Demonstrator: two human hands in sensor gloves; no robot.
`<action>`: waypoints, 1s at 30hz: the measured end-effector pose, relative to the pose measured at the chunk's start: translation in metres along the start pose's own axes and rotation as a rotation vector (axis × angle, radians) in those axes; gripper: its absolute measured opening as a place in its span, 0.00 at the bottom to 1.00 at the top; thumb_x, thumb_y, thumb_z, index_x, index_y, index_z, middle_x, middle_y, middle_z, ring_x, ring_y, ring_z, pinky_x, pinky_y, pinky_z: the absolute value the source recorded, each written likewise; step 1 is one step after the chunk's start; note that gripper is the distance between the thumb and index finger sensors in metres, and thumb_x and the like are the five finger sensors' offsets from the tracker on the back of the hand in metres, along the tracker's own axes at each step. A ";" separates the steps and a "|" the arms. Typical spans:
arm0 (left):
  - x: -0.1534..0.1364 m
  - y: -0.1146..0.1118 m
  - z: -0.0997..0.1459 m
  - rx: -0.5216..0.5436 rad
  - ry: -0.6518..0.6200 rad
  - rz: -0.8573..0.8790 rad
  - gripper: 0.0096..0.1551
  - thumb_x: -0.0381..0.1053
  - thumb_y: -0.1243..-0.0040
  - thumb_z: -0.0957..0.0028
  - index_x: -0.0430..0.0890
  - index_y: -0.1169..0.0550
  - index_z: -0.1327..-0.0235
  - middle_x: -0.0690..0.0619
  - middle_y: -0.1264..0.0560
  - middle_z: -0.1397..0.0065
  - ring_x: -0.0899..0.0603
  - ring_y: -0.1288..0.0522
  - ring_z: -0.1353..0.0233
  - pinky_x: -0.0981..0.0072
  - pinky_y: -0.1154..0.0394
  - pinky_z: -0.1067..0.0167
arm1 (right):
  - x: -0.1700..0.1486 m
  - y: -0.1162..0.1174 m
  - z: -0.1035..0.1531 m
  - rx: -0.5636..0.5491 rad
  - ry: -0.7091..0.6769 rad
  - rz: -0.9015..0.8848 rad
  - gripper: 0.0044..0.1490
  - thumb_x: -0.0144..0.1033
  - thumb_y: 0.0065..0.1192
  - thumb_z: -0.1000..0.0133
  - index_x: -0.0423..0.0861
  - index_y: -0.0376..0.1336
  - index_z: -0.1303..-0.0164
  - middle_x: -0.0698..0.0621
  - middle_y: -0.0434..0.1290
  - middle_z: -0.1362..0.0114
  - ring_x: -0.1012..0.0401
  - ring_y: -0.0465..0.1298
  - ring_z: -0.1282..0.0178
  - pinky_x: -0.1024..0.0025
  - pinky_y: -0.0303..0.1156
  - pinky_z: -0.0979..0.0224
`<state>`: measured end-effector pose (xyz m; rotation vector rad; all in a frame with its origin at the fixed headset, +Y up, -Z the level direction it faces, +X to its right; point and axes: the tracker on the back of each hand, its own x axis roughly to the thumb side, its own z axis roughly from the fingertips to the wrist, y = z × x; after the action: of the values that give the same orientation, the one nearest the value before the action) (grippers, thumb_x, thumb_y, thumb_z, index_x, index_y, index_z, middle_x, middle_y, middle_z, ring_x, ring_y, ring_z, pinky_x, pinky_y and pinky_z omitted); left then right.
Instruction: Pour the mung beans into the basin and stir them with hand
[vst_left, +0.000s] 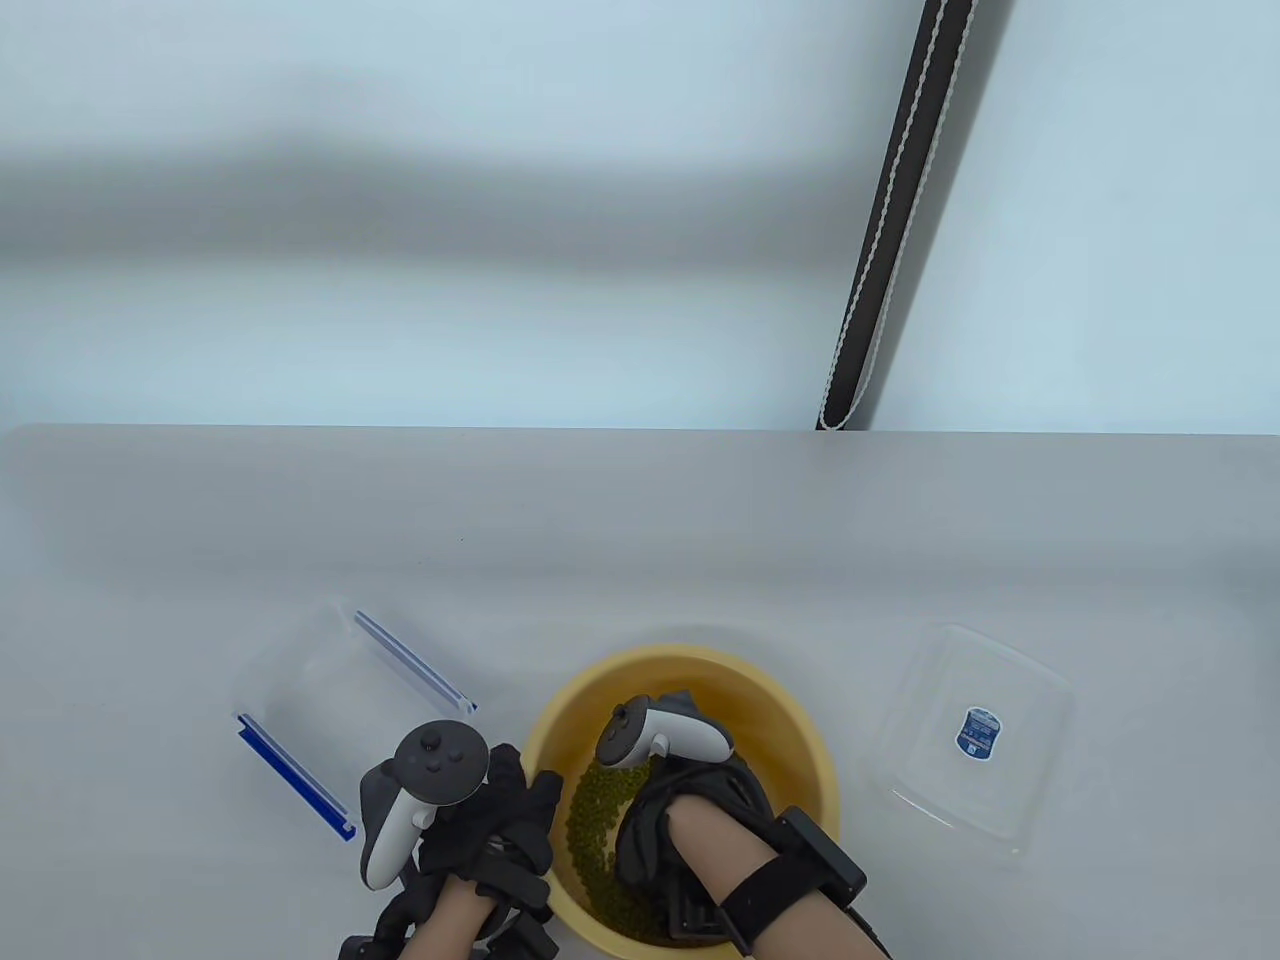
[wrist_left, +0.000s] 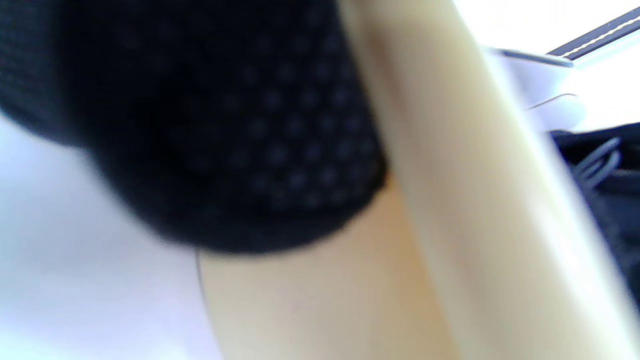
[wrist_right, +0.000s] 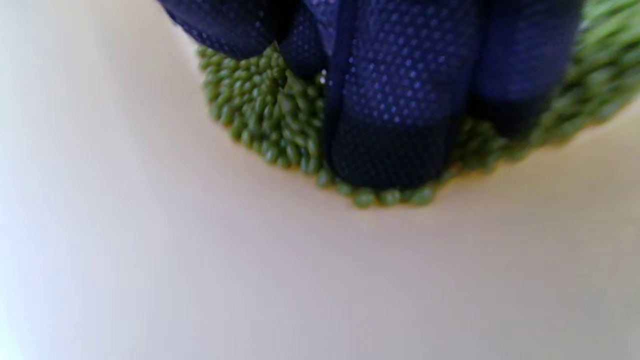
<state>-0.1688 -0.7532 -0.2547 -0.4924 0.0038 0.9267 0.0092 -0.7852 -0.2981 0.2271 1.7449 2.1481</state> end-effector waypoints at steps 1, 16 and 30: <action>0.000 0.000 0.000 0.000 0.000 0.001 0.44 0.55 0.58 0.39 0.21 0.54 0.34 0.43 0.16 0.78 0.56 0.13 0.89 0.58 0.12 0.73 | 0.002 -0.001 -0.001 0.023 -0.044 -0.048 0.29 0.32 0.57 0.47 0.25 0.59 0.46 0.29 0.73 0.51 0.55 0.85 0.54 0.47 0.76 0.44; 0.000 -0.001 0.000 -0.004 -0.004 0.005 0.44 0.54 0.58 0.39 0.21 0.54 0.35 0.43 0.16 0.77 0.56 0.13 0.89 0.57 0.12 0.73 | -0.009 -0.050 0.022 -0.431 -0.015 -0.087 0.34 0.31 0.49 0.40 0.43 0.39 0.30 0.41 0.52 0.30 0.59 0.71 0.36 0.47 0.65 0.31; -0.001 0.000 0.000 -0.009 -0.008 0.012 0.44 0.54 0.58 0.39 0.21 0.54 0.35 0.42 0.16 0.77 0.56 0.13 0.89 0.57 0.12 0.72 | -0.014 -0.049 0.029 -0.572 0.226 0.202 0.35 0.32 0.51 0.41 0.41 0.40 0.30 0.37 0.51 0.31 0.58 0.73 0.39 0.48 0.68 0.34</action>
<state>-0.1690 -0.7536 -0.2541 -0.4971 -0.0048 0.9409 0.0411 -0.7557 -0.3380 0.0069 1.1691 2.8066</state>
